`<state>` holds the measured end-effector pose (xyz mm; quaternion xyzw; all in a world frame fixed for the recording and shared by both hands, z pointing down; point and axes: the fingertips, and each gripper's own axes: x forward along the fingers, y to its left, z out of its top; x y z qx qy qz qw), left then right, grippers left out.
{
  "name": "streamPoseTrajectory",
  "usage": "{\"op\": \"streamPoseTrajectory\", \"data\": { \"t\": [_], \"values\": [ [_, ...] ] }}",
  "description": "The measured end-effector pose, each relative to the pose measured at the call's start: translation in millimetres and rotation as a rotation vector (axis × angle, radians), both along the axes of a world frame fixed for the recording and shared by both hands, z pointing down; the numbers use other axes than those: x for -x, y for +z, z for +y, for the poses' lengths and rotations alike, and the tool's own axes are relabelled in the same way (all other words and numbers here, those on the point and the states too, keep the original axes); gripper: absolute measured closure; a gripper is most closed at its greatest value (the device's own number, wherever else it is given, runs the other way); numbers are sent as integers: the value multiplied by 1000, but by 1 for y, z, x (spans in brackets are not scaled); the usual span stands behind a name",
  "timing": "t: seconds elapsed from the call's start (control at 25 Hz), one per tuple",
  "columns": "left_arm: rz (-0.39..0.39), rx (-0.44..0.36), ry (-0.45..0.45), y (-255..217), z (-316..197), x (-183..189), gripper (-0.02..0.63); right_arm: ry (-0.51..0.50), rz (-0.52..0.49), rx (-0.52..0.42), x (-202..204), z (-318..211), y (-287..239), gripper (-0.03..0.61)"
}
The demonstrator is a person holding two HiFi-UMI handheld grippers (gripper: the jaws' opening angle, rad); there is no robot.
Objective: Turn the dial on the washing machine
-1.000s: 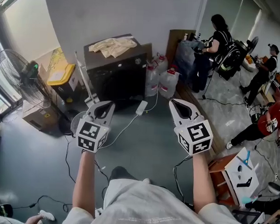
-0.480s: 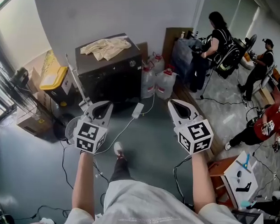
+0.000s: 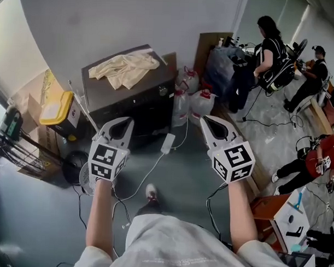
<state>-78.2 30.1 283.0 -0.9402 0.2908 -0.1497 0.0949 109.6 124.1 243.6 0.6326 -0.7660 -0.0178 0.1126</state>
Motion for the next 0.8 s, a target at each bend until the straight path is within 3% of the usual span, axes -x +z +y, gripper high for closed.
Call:
{"op": "streamPoseTrajectory", "data": {
  "t": [0.24,0.8],
  "values": [
    [4,26,26,1,-76,-8,601,-11,93,11,7,-72,-3,563],
    [-10,126,25,42,-185,-6,601,30,41,70,-2,-192,27,563]
  ]
}}
